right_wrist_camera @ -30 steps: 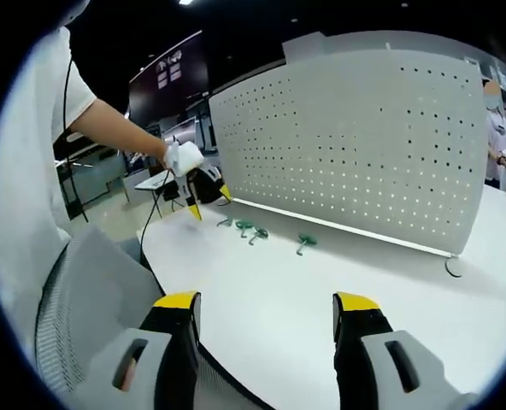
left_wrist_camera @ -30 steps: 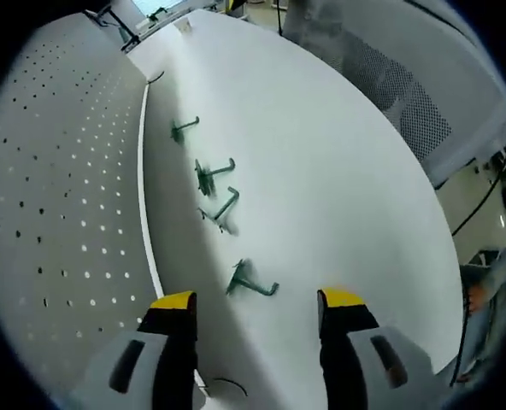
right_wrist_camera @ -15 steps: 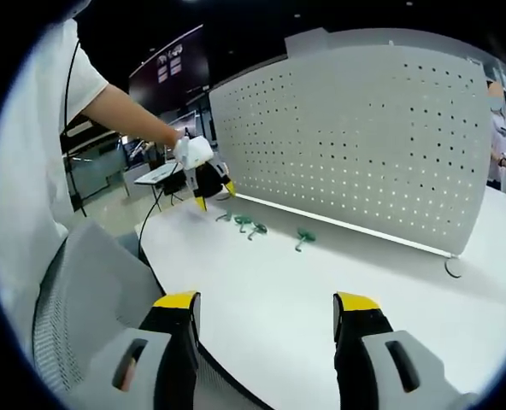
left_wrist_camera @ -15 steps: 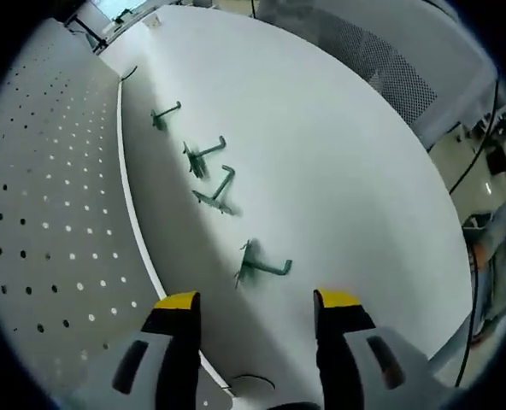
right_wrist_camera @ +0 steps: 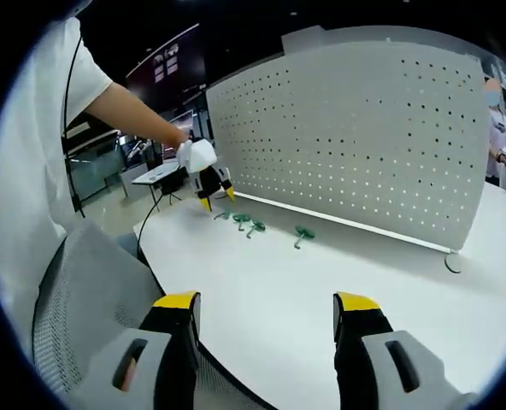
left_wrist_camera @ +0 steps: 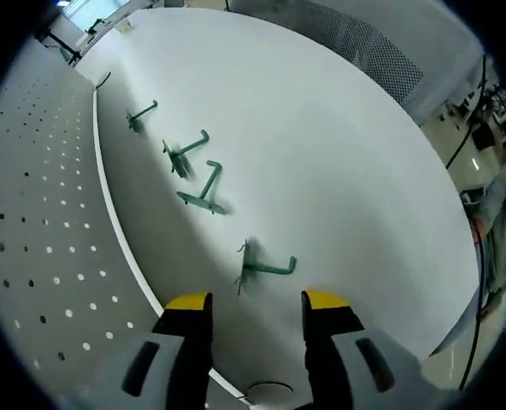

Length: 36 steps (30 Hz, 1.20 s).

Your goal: Insert the hook assembly into the mounting plate slot until the hook locks in place.

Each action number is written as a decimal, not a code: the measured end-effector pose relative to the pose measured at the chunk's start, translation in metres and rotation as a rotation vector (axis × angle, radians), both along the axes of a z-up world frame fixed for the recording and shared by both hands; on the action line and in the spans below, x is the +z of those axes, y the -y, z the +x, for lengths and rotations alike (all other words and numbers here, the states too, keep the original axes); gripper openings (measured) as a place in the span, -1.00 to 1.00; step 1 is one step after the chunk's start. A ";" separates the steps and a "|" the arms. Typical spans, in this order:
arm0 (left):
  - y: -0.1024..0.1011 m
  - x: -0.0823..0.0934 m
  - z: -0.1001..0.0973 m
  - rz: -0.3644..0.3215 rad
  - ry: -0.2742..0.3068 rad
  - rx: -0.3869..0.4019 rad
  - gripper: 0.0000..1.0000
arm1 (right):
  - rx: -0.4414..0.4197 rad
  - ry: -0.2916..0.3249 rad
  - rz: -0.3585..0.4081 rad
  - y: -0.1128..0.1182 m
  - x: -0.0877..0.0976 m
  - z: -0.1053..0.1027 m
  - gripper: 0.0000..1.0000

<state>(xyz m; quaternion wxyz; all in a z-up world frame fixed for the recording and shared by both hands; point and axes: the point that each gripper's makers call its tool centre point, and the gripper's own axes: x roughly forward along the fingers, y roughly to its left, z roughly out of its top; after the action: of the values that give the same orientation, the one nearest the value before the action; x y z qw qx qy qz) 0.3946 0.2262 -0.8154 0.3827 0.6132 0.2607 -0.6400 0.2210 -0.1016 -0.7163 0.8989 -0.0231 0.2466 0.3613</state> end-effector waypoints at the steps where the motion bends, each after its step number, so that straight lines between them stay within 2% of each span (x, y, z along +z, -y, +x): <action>1: 0.000 -0.001 0.000 0.003 -0.003 0.002 -0.27 | 0.000 -0.003 0.004 0.000 0.000 0.000 0.22; 5: 0.003 -0.005 0.000 0.009 -0.016 -0.004 -0.41 | -0.011 -0.006 0.007 0.002 0.000 0.001 0.21; 8: 0.005 -0.010 0.000 0.017 -0.019 -0.004 -0.39 | -0.014 -0.008 0.010 0.002 -0.001 0.001 0.21; 11: 0.007 -0.012 -0.004 0.015 -0.049 -0.005 -0.51 | -0.023 -0.017 0.020 0.003 -0.001 0.002 0.20; 13: 0.005 -0.014 -0.004 0.032 -0.045 -0.008 -0.53 | -0.030 -0.015 0.024 0.005 0.000 0.003 0.19; 15: 0.005 -0.014 -0.006 0.035 -0.056 -0.017 -0.62 | -0.035 -0.018 0.028 0.005 -0.001 0.003 0.19; 20: 0.001 -0.016 -0.009 0.052 -0.074 0.015 -0.87 | -0.030 -0.019 0.026 0.004 -0.002 0.003 0.18; 28: 0.002 -0.015 -0.009 0.033 -0.081 0.068 -0.87 | -0.028 -0.019 0.022 0.004 -0.002 0.002 0.17; 31: 0.007 -0.013 -0.004 0.007 -0.067 0.080 -0.69 | -0.028 -0.019 0.020 0.004 -0.002 0.002 0.17; 32: 0.009 -0.013 -0.002 -0.002 -0.066 0.106 -0.66 | -0.030 -0.020 0.020 0.004 -0.002 0.002 0.17; 33: 0.008 -0.014 -0.004 0.001 -0.085 0.109 -0.68 | -0.032 -0.020 0.020 0.004 -0.002 0.002 0.17; 34: 0.006 -0.014 -0.007 0.013 -0.096 0.095 -0.81 | -0.032 -0.020 0.020 0.005 -0.002 0.002 0.17; 35: 0.002 -0.016 -0.014 0.034 -0.109 0.055 -0.88 | -0.031 -0.020 0.018 0.005 -0.002 0.002 0.17; 36: 0.006 -0.015 -0.010 0.017 -0.087 0.027 -0.88 | -0.032 -0.020 0.017 0.005 -0.002 0.002 0.17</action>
<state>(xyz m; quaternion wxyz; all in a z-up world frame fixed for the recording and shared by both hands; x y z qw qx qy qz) 0.3844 0.2201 -0.8303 0.3745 0.5845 0.2907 -0.6585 0.2234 -0.1065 -0.7185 0.9022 -0.0079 0.2528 0.3492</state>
